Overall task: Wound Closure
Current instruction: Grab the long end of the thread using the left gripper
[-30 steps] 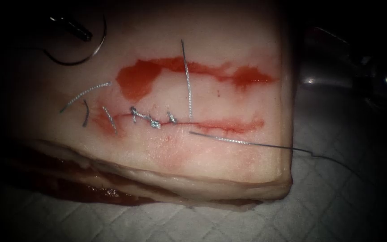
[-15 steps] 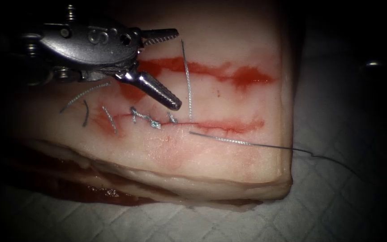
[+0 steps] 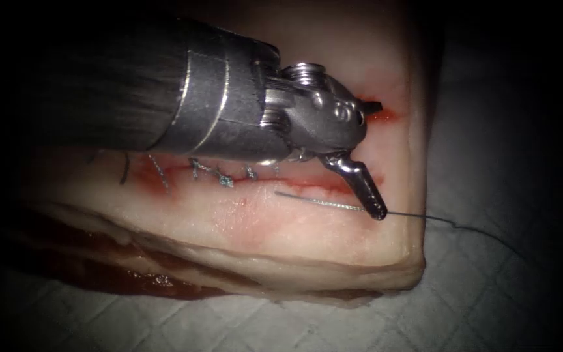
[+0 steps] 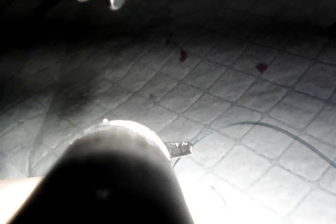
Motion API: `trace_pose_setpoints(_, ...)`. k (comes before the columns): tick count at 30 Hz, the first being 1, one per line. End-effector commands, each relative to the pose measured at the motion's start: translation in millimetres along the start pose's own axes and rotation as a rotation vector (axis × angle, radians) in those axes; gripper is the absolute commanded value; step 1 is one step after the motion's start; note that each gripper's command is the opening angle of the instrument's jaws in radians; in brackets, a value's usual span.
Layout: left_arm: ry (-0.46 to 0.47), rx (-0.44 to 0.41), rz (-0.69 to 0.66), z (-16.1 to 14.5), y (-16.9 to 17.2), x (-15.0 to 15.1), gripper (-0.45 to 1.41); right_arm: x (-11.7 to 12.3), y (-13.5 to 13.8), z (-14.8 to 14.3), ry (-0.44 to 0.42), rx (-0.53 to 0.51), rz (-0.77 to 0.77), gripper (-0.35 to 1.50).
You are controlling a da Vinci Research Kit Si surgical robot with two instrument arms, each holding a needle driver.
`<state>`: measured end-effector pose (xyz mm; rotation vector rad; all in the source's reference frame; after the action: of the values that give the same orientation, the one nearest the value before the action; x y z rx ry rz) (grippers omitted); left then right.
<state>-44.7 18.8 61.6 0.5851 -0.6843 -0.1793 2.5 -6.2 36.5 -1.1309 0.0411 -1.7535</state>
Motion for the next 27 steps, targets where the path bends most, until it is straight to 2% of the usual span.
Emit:
trace_pose_setpoints(1, 0.027, 0.026, -0.001, 1.3, 1.2, -0.9, 0.81, 0.7, -0.1, 1.3, -0.01, 0.021, 0.013, 0.89)
trace_pose_setpoints(5, 0.211, 0.131, -0.061, 5.9, 3.5, -2.6, 0.77, 1.7, -0.5, 1.6, -0.023, 0.071, 0.018, 0.89)
trace_pose_setpoints(8, 0.291, 0.183, -0.087, 9.1, 4.6, -3.0, 0.72, 2.0, -0.5, 1.7, -0.028, 0.102, 0.052, 0.84)
trace_pose_setpoints(9, 0.311, 0.2, -0.092, 10.5, 5.1, -3.1, 0.72, 2.0, -0.5, 1.6, -0.029, 0.103, 0.064, 0.76)
trace_pose_setpoints(10, 0.318, 0.223, -0.098, 11.5, 5.4, -3.2, 0.72, 2.0, -0.4, 1.6, -0.029, 0.101, 0.076, 0.76)
trace_pose_setpoints(15, 0.321, 0.342, -0.096, 15.7, 6.7, -3.5, 0.67, 2.0, -0.2, 1.3, -0.029, 0.125, 0.09, 0.89)
trace_pose_setpoints(20, 0.403, 0.372, -0.19, 17.3, 6.9, -2.9, 0.52, 1.7, -0.3, 0.8, -0.027, 0.142, 0.121, 0.84)
trace_pose_setpoints(24, 0.454, 0.353, -0.241, 18.9, 7.3, -1.9, 0.57, 1.6, -0.4, 0.5, -0.024, 0.136, 0.133, 0.83)
trace_pose_setpoints(27, 0.482, 0.336, -0.259, 20.2, 7.4, -0.5, 0.59, 1.6, -0.4, 0.5, -0.025, 0.137, 0.139, 0.69)
